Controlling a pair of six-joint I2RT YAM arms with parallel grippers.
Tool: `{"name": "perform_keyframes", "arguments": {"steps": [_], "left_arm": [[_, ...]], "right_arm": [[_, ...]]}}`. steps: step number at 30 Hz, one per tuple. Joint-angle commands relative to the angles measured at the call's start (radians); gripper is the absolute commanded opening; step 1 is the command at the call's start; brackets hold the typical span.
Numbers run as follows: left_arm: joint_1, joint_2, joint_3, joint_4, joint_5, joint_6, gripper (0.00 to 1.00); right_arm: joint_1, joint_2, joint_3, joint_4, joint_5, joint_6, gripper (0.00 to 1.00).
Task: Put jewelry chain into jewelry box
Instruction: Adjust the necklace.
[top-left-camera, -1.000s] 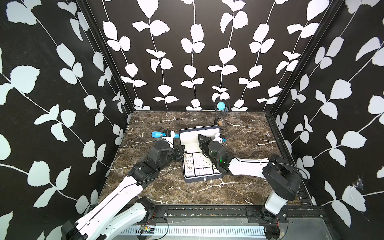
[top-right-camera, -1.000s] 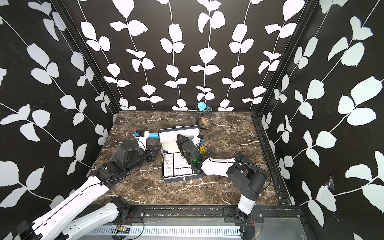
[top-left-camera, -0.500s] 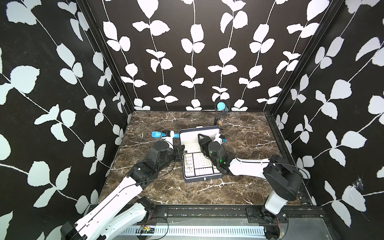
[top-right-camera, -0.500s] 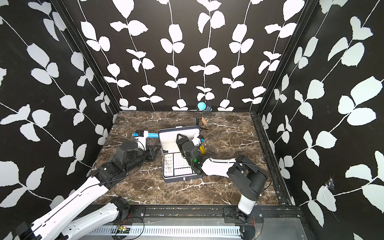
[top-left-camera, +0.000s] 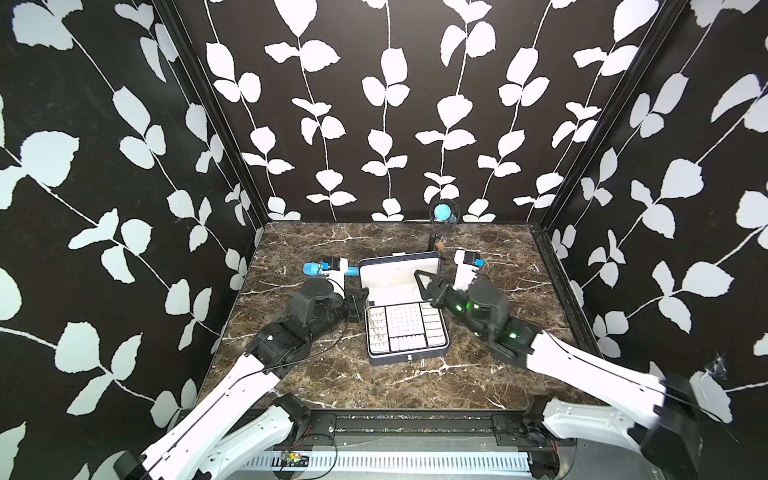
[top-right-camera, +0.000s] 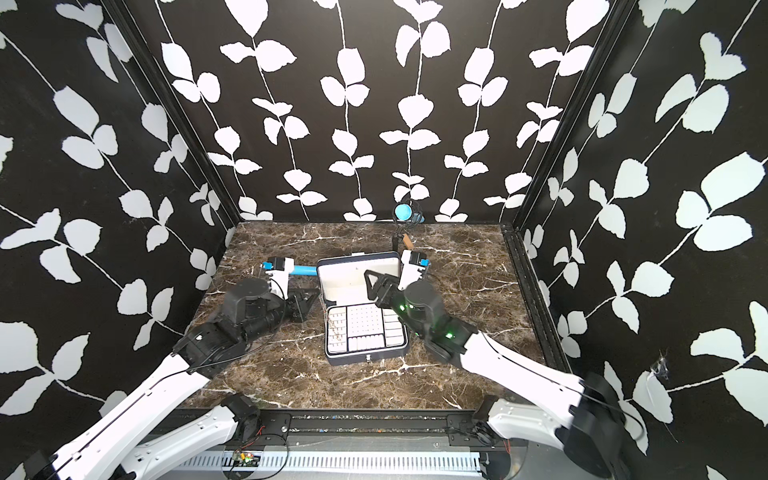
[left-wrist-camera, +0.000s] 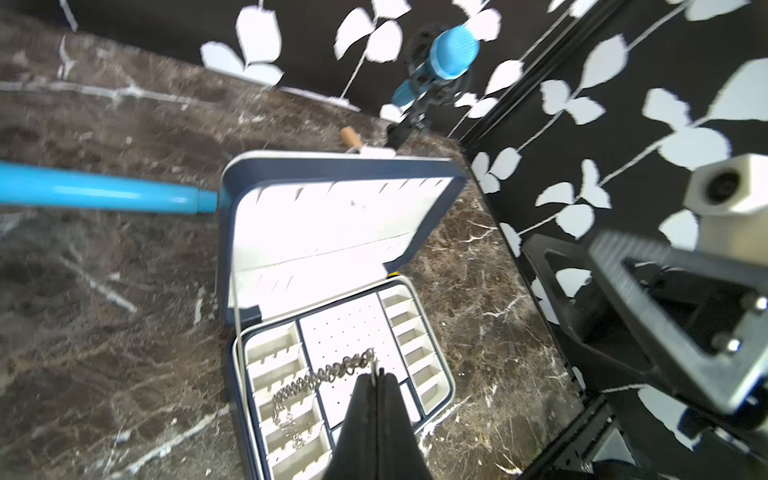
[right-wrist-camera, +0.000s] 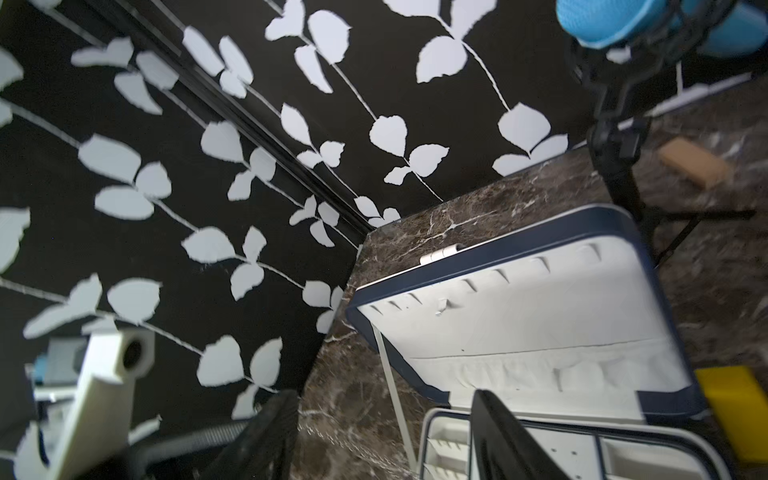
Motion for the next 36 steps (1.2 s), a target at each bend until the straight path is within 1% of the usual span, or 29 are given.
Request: {"name": "perform_keyframes", "arguments": {"steps": [1,3,4,7,10,11,13,15,18,21,25,30,36], "left_arm": [[0.005,0.010,0.112,-0.071,0.093,0.110,0.00],[0.005,0.025,0.171,-0.110,0.140,0.158,0.00],[0.005,0.033,0.196,-0.123,0.168,0.179,0.00],[0.005,0.059,0.261,-0.166,0.273,0.242,0.00],[0.005,0.079,0.304,-0.197,0.356,0.292,0.00],[0.005,0.086,0.315,-0.205,0.381,0.303,0.00],[0.004,0.096,0.330,-0.214,0.429,0.315,0.00],[0.005,0.103,0.340,-0.213,0.470,0.319,0.00],[0.005,0.103,0.338,-0.188,0.508,0.313,0.00],[0.005,0.098,0.324,-0.153,0.531,0.295,0.00],[0.005,0.100,0.323,-0.138,0.542,0.283,0.00],[0.005,0.100,0.321,-0.123,0.577,0.276,0.00],[0.005,0.105,0.316,-0.115,0.585,0.280,0.00]], "right_arm": [[0.007,-0.038,0.062,-0.327,-0.080,-0.632,0.72],[0.019,-0.048,0.101,-0.391,-0.111,-0.773,0.73],[0.026,-0.053,0.107,-0.390,-0.133,-0.825,0.73],[0.043,-0.069,0.098,-0.344,-0.211,-0.946,0.72],[0.064,-0.084,0.079,-0.265,-0.282,-1.016,0.69],[0.071,-0.091,0.070,-0.230,-0.308,-1.022,0.69],[0.076,-0.100,0.052,-0.166,-0.359,-0.994,0.67],[0.080,-0.100,0.039,-0.112,-0.407,-0.941,0.65],[0.096,-0.105,-0.021,0.032,-0.443,-0.845,0.62],[0.134,-0.106,-0.087,0.147,-0.419,-0.784,0.59],[0.204,-0.096,-0.156,0.247,-0.321,-0.772,0.58],[0.254,-0.072,-0.244,0.420,-0.148,-0.753,0.64],[0.276,0.002,-0.258,0.555,-0.049,-0.751,0.66]]}}
